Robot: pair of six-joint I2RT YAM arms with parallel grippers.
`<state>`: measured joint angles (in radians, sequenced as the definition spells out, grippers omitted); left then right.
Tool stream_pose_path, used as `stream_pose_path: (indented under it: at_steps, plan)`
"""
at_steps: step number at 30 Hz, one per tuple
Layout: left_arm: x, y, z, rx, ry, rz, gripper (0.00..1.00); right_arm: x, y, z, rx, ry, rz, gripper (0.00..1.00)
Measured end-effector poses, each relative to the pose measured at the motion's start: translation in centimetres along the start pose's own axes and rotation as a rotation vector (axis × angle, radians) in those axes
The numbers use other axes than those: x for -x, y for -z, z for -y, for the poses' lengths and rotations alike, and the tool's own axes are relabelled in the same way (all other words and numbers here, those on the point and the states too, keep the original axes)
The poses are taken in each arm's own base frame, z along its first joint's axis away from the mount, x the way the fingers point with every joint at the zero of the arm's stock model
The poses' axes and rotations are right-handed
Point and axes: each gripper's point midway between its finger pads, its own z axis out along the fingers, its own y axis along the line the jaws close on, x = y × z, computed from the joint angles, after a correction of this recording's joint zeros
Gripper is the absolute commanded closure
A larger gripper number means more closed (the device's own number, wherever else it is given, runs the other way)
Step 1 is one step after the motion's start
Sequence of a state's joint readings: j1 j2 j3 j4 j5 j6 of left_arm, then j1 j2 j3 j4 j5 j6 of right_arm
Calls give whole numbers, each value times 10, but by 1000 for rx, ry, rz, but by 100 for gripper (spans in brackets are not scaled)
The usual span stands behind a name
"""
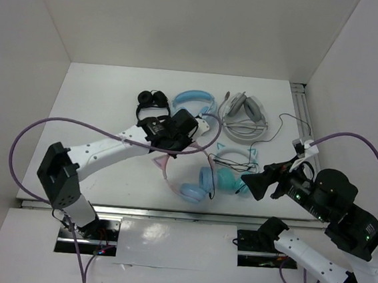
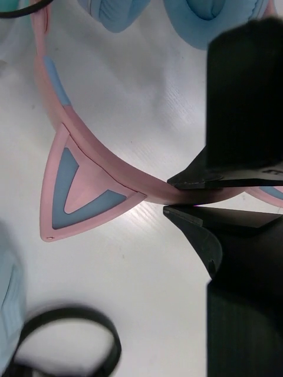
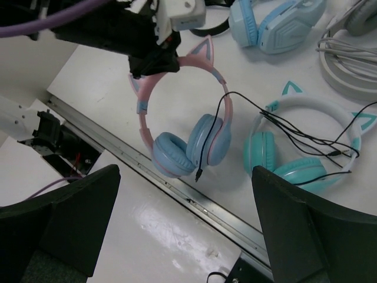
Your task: Wrap the headphones
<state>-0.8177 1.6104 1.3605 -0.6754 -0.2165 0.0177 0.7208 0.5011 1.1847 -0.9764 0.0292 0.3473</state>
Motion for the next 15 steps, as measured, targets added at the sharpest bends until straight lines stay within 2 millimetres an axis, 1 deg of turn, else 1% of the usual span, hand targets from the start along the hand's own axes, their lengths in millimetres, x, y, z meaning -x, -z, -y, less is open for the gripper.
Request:
stream_pose_path:
  at_steps: [1,3,6,8,11,14,15]
  plan:
    - [8,13,-2,29,-5,21,100,0,-2,-1,4,0,1,0]
    - [23,40,-11,106,7,62,100,-1,-7,-1,10,0,1,0]
    - [36,77,-29,226,41,100,100,-6,-18,0,2,10,-23,0]
    - [45,102,-39,294,42,123,100,-4,-25,-2,11,30,-26,0]
    - [60,142,-41,350,23,169,100,10,-33,-15,80,73,15,0]
    - [74,185,-38,389,2,237,100,33,-33,-35,175,126,93,0]
    - [77,196,-37,399,1,256,100,42,-33,-40,194,142,122,0]
